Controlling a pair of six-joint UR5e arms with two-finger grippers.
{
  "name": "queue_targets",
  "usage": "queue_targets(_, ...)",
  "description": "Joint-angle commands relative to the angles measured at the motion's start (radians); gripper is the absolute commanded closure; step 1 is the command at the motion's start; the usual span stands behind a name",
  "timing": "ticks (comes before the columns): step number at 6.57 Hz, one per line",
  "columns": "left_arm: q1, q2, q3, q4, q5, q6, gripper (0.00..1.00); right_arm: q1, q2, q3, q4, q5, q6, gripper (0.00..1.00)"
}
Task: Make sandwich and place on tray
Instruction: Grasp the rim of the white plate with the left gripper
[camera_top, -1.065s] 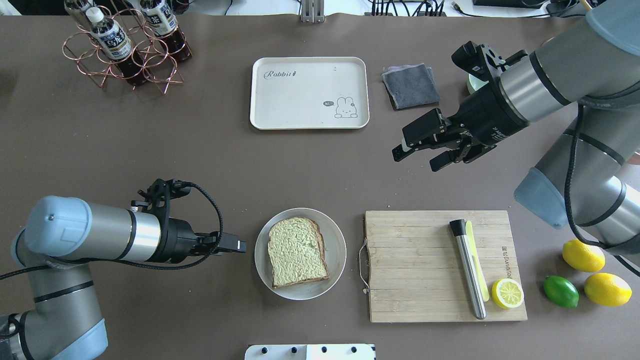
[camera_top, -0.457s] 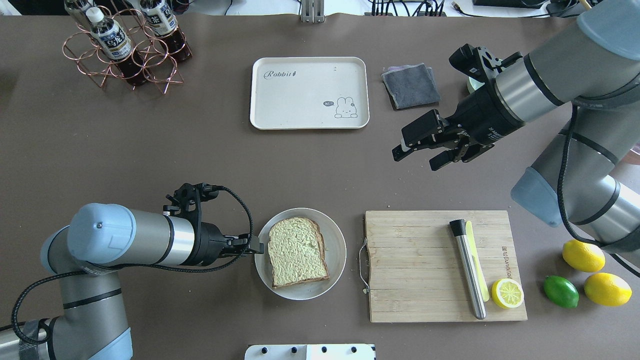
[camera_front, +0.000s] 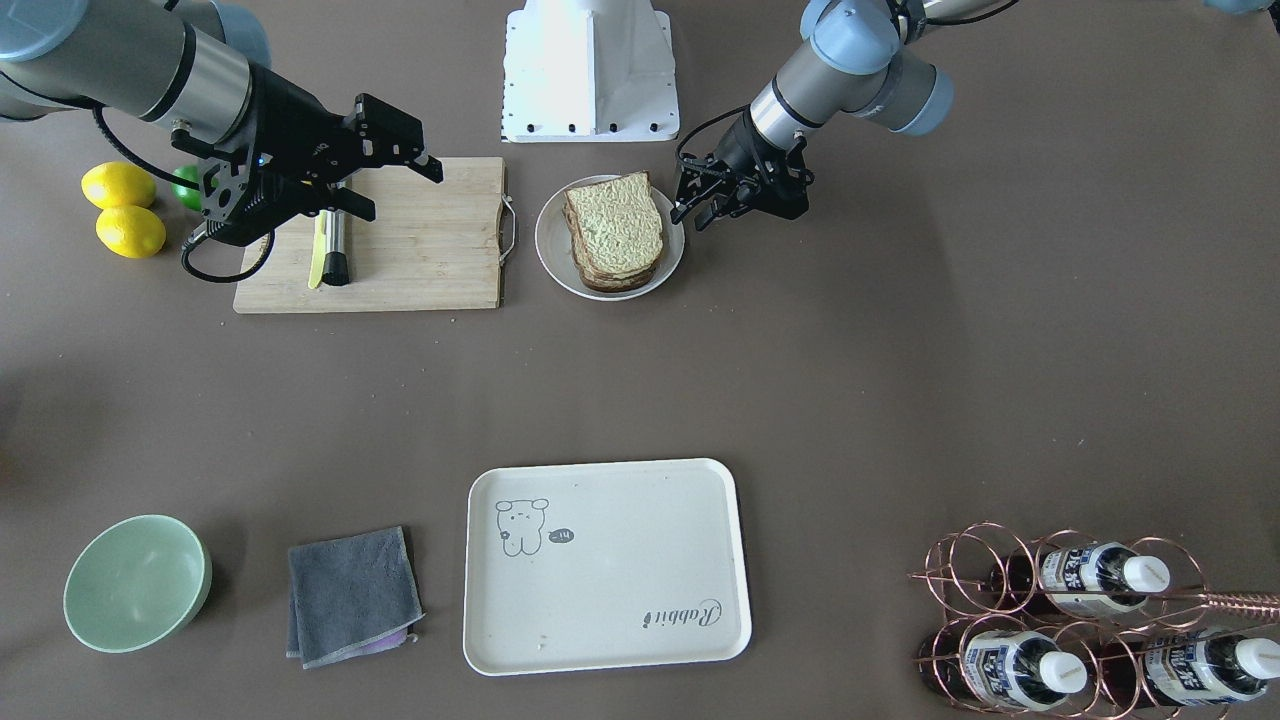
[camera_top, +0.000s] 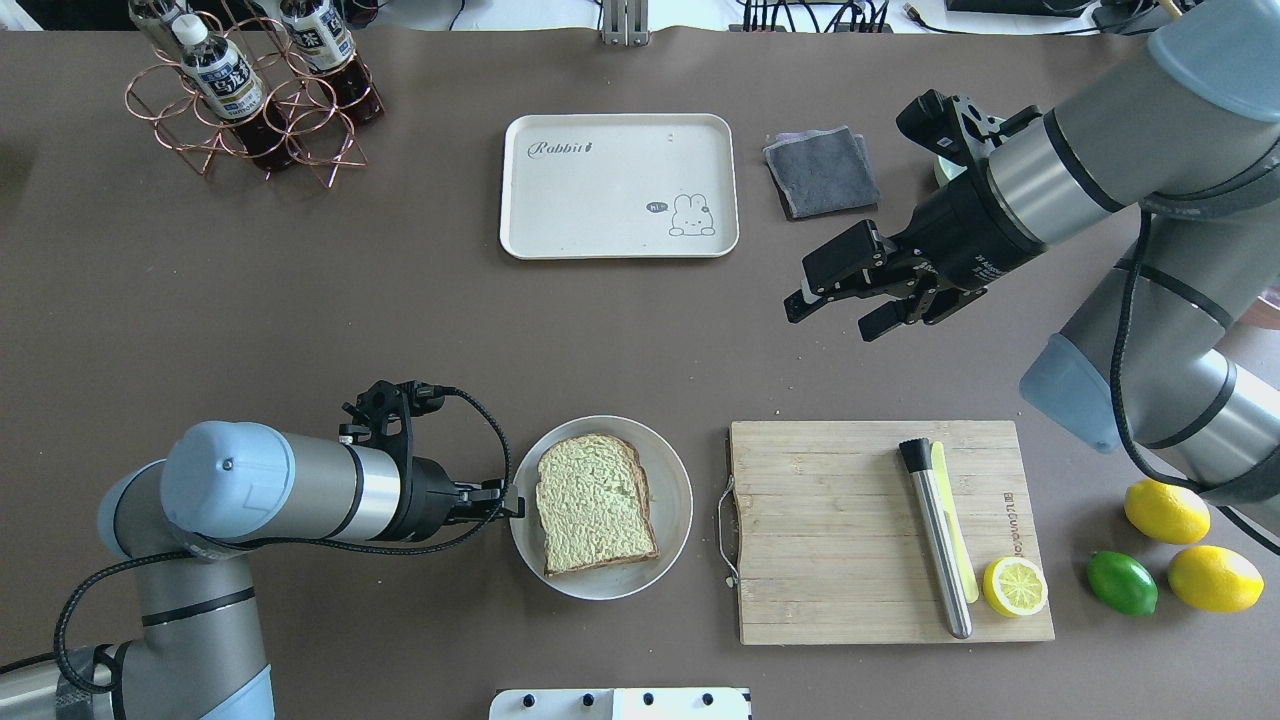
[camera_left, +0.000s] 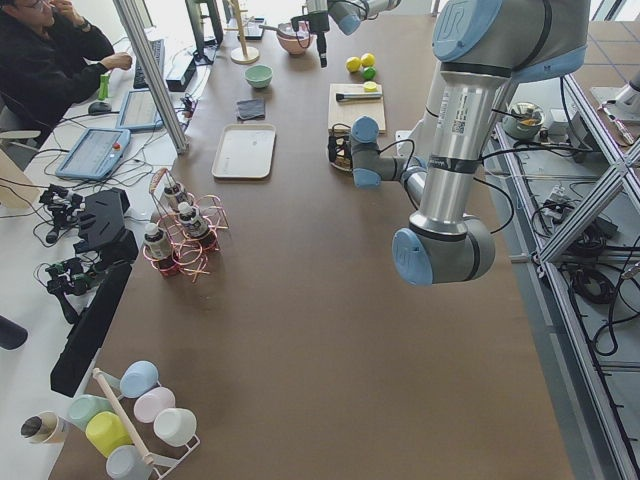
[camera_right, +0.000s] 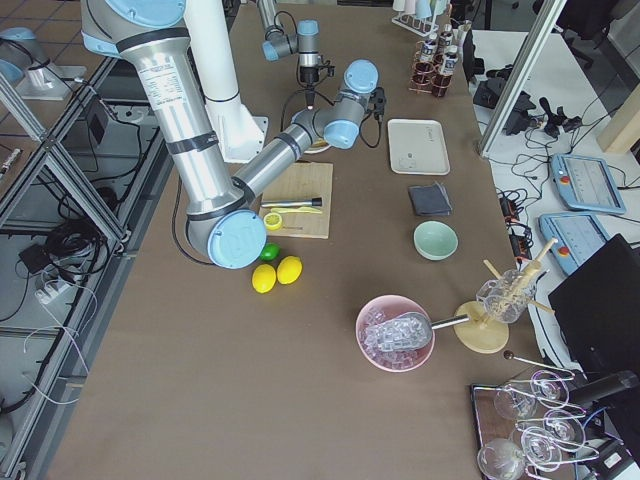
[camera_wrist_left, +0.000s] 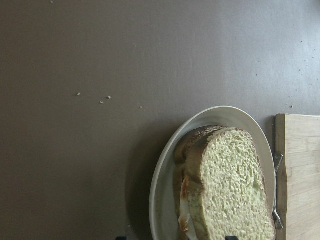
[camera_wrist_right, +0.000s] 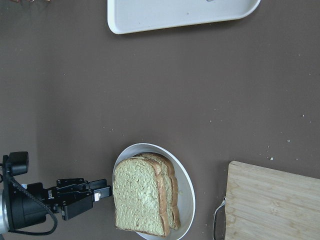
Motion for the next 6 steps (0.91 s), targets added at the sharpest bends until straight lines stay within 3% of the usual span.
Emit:
queue_targets(1,0.044,-0.015,0.031,0.005,0.051,0.000,0.55,0.000,-0.002,0.000,0.000,-0.003,0.000,0.00)
queue_targets(3,0.050,-0.023,0.048,0.005,0.062,-0.002,0.65,0.000,-0.003,0.001,0.000,-0.005,0.000,0.00)
queue_targets(5,0.050,-0.027,0.047,0.005,0.061,0.000,1.00,0.000,-0.003,0.000,0.000,-0.005,0.000,0.00)
queue_targets(6,0.047,-0.027,0.042,0.005,0.053,0.002,1.00,0.000,-0.002,-0.005,0.000,-0.012,0.000,0.00)
